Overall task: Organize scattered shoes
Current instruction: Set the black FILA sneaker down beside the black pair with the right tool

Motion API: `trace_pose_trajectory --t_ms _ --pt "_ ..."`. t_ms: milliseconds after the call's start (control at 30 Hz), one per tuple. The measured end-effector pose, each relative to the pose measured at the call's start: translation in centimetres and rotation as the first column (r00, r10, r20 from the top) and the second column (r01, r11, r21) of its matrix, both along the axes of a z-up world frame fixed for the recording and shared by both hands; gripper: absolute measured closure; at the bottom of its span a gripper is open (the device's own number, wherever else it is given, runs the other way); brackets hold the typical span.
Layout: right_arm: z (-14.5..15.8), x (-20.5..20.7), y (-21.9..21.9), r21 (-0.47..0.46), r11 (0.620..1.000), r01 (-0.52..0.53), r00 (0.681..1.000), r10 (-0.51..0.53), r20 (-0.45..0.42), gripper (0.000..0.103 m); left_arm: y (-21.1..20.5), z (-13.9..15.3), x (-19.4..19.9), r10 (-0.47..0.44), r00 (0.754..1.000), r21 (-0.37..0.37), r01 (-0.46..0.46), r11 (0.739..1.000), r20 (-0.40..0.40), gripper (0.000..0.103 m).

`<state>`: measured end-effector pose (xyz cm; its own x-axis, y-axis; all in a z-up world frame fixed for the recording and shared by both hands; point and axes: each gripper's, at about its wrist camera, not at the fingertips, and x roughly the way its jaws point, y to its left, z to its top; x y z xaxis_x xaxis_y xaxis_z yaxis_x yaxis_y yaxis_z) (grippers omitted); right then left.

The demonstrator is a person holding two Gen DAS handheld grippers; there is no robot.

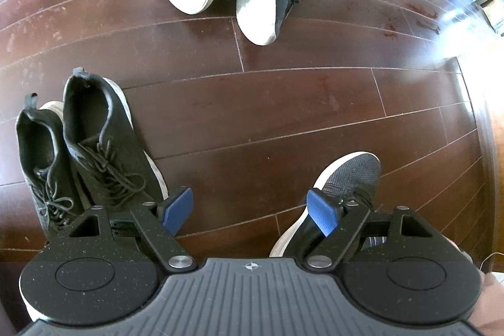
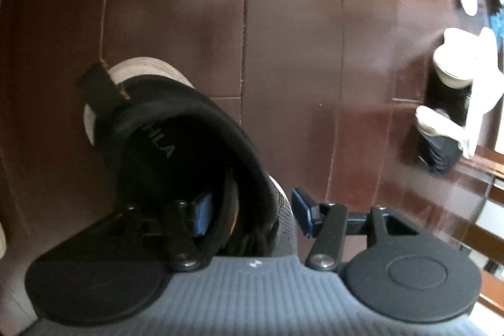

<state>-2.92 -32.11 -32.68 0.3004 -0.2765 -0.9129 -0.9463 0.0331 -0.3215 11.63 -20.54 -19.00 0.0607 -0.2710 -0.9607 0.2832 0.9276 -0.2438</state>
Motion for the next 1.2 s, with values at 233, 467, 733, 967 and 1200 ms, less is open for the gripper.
trace_pose_trajectory --t_ms 233,467,733,967,1200 --pt "1.5 3.5 -0.3 0.077 0.973 0.217 0.976 -0.215 -0.029 0.084 0.9 0.2 0.9 0.065 0.997 -0.04 -0.066 0.997 -0.032 0.018" --pt "4.1 8.2 -3.0 0.214 0.743 0.634 0.767 -0.639 -0.059 0.085 2.6 2.0 2.1 0.139 0.99 -0.066 -0.137 0.988 0.019 0.018" --pt "7.4 11.9 -7.9 0.37 0.094 0.924 0.2 -0.945 -0.258 0.085 3.7 3.2 3.1 0.185 0.981 -0.068 -0.18 0.981 0.066 0.018" --pt "8.5 12.2 -9.8 0.409 -0.518 0.751 -0.299 -0.819 -0.489 0.085 5.0 2.9 4.0 0.2 0.973 0.004 -0.202 0.979 0.111 0.018" --pt "7.5 13.7 -7.6 0.371 -0.657 0.656 -0.444 -0.733 -0.515 0.082 6.7 2.5 4.9 0.238 0.965 0.044 -0.244 0.969 0.105 0.018"
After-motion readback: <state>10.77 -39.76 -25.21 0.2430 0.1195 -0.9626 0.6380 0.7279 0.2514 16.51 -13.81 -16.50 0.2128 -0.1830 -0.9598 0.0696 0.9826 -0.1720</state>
